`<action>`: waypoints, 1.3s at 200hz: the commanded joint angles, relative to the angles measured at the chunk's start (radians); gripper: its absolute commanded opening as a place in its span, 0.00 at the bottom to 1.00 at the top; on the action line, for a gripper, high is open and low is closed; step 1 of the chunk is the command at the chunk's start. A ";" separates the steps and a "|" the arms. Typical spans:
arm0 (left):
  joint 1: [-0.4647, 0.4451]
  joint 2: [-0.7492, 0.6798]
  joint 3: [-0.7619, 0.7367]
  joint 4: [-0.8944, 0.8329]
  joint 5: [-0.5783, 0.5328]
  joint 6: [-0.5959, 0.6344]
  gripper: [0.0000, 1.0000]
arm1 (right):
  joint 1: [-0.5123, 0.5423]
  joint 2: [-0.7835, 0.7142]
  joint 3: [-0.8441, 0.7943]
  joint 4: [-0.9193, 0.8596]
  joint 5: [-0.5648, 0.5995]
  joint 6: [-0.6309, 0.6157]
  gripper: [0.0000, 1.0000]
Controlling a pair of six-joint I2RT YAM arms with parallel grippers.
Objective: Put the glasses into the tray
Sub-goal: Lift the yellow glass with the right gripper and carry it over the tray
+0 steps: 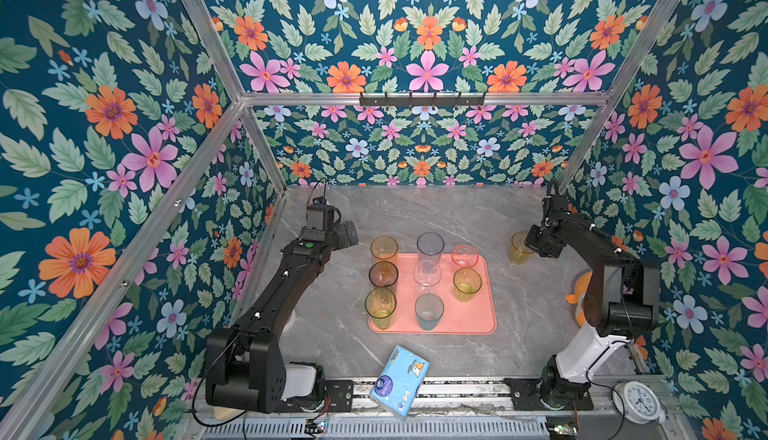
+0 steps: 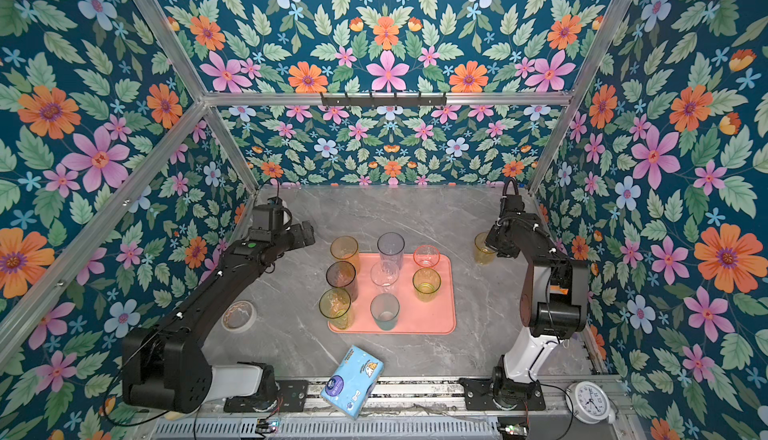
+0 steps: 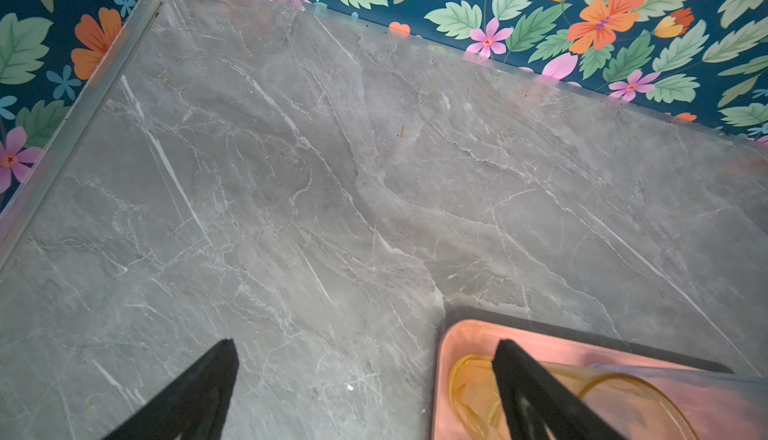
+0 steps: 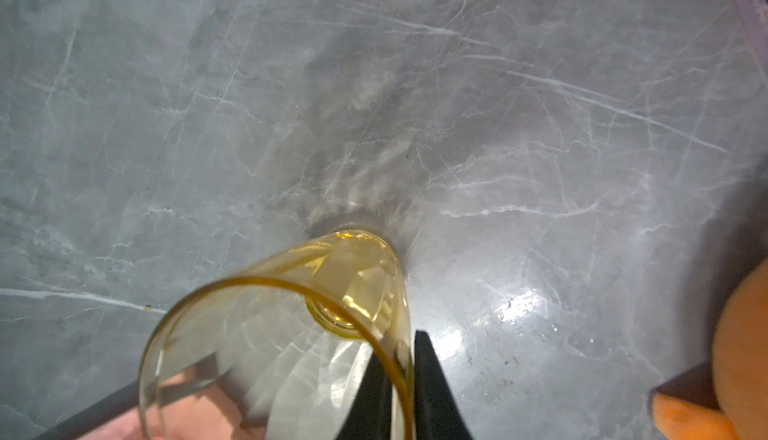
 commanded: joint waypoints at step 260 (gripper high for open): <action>0.002 0.006 0.017 -0.005 -0.001 0.012 0.98 | 0.248 -0.414 0.071 -0.421 -0.017 -0.099 0.01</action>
